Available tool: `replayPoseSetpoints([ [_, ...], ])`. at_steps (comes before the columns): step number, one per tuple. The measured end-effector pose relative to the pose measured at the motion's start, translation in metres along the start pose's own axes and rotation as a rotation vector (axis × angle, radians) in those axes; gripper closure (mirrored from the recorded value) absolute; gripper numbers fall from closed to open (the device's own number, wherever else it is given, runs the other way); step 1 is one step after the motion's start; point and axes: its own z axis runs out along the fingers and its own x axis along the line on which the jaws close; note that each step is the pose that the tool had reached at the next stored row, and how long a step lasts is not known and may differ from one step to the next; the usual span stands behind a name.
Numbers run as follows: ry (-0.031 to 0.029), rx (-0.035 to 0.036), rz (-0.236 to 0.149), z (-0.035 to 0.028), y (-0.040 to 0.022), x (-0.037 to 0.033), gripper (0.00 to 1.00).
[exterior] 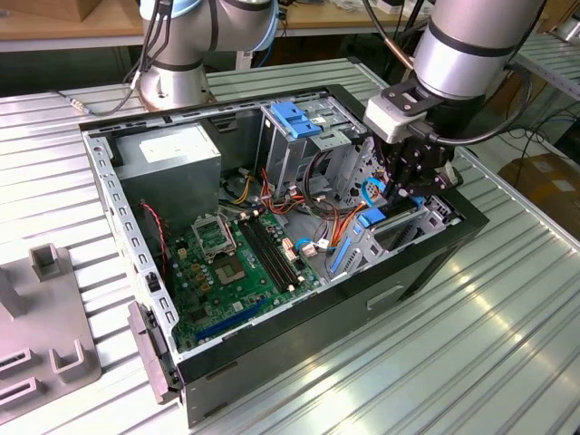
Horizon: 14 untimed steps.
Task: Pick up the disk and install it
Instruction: 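Insert the second disk wire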
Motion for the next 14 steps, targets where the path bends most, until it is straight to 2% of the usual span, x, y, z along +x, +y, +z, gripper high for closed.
replayPoseSetpoints([
  [14,0.0007,0.0018,0.007,0.0006,-0.0003,0.0036,0.84],
])
